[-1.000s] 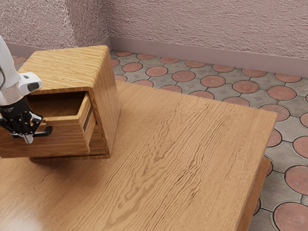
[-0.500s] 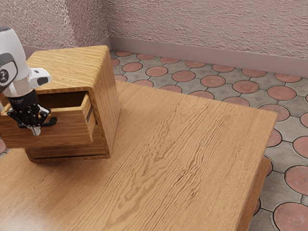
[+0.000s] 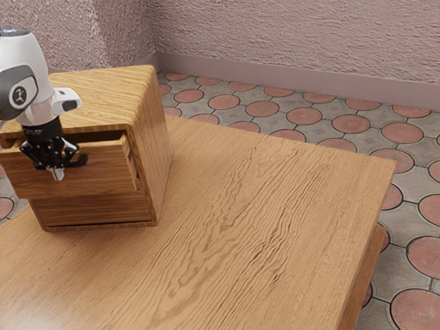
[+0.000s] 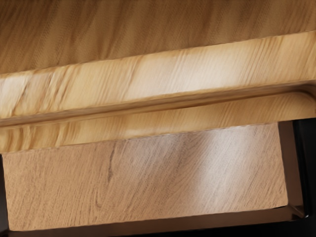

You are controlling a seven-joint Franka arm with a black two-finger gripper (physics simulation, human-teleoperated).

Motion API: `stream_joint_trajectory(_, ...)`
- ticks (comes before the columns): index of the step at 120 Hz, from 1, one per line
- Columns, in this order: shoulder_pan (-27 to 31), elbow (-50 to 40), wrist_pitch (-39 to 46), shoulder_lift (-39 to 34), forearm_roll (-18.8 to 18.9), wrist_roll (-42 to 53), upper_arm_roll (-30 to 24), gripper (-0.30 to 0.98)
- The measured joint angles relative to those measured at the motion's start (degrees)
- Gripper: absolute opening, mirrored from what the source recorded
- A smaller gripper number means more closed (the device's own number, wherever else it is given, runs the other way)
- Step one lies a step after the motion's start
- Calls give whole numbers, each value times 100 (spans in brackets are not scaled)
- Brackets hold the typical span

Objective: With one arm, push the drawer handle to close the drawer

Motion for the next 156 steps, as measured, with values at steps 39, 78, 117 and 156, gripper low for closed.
stream_joint_trajectory(39,1,414,4,458,113,22,0,-10)
stream_joint_trajectory(78,0,761,5,827,188,36,0,-10)
stream_joint_trajectory(117,-16,929,5,1012,211,51,-9,-9)
stream_joint_trajectory(156,-14,-754,-977,-2450,-479,-74,-397,22)
